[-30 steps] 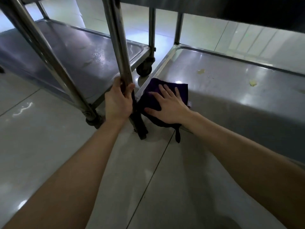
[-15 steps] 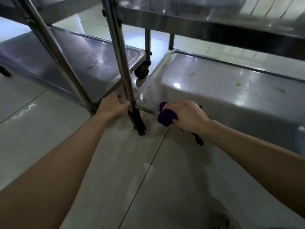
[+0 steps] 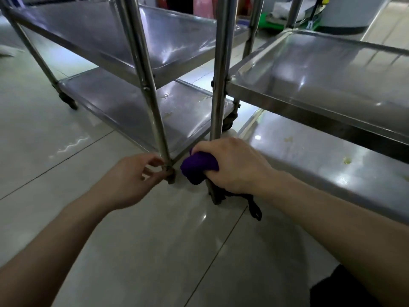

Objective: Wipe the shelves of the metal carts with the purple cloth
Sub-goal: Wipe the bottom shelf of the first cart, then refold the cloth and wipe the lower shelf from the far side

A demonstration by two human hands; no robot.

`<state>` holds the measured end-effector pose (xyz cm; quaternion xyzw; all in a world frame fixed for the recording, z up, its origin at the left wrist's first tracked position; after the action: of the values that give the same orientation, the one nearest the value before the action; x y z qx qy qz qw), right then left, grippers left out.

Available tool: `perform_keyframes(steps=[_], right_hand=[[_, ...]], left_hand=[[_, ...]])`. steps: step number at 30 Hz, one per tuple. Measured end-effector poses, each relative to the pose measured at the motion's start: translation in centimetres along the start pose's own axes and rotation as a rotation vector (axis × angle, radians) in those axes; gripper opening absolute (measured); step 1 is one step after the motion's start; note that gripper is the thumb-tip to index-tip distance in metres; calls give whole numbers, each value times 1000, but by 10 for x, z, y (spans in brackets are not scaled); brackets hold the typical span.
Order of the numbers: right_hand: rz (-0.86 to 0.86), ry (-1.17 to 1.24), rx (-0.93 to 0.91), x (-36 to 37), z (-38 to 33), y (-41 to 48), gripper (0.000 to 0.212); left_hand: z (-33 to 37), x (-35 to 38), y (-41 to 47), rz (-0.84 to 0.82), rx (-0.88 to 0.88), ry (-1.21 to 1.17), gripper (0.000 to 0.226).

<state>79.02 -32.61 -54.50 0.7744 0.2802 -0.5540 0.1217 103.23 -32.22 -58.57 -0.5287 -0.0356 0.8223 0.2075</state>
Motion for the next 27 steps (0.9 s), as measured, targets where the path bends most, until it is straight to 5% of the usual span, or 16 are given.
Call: perform_keyframes(steps=[4, 8, 20, 23, 27], right_hand=[[54, 79, 15, 2, 12, -7, 47], [61, 86, 71, 0, 17, -15, 44], [-35, 517, 284, 41, -51, -110, 47], [50, 681, 434, 17, -80, -150, 48], [122, 747, 612, -57, -129, -211, 46]], left_hand=[[6, -4, -8, -74, 34, 108, 43], [32, -19, -4, 38, 71, 84, 40], [94, 5, -97, -274, -108, -372, 39], [120, -18, -134, -410, -152, -557, 48], [176, -74, -184, -579, -18, -473, 46]])
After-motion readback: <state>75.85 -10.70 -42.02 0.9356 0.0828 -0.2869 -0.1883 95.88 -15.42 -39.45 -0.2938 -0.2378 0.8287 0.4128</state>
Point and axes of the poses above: each hand's wrist, its own y-axis towards the middle knuckle, its own x-axis out of the palm, z = x × y, the point moved 4 cm from there along y, towards the middle knuckle, and after that the axes turned 13 degrees about -z, right-handed, at the moved point
